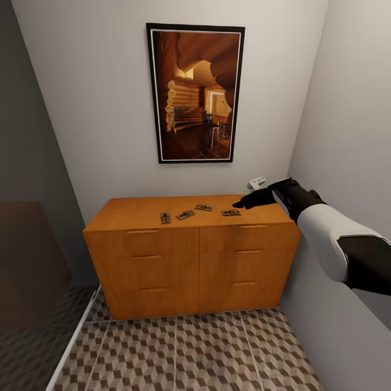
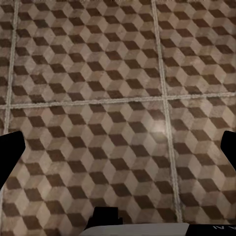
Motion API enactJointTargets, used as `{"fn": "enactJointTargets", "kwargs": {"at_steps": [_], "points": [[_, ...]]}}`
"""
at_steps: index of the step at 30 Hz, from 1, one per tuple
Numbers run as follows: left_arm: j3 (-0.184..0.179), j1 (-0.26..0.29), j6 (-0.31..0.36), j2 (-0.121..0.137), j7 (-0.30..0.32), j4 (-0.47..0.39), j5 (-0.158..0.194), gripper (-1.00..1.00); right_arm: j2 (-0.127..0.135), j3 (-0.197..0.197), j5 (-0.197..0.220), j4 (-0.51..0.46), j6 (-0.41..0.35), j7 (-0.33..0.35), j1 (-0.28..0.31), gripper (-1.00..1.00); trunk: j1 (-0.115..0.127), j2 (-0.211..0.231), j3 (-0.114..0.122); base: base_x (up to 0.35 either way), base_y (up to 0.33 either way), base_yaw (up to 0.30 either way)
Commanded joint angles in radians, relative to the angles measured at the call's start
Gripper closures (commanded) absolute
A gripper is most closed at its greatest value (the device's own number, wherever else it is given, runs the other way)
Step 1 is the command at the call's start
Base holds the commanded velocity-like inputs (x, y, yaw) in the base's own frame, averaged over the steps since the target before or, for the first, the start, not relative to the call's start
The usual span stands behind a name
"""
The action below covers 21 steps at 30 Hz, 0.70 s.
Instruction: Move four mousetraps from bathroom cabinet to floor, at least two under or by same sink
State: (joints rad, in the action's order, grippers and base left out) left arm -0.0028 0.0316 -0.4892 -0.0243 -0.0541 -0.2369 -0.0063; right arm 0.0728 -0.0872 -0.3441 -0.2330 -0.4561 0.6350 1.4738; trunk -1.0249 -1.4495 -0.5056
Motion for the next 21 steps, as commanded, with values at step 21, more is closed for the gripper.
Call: {"fn": "enactJointTargets", "kwargs": {"at_steps": [21], "points": [[-0.002,0.001,-0.003,0.000,-0.004,0.001,0.000,-1.00,0.000,-0.007,0.001,0.001,0.007,0.006,0.000,-1.00,0.000,-0.001,-0.026,0.116,0.000,0.000]]}}
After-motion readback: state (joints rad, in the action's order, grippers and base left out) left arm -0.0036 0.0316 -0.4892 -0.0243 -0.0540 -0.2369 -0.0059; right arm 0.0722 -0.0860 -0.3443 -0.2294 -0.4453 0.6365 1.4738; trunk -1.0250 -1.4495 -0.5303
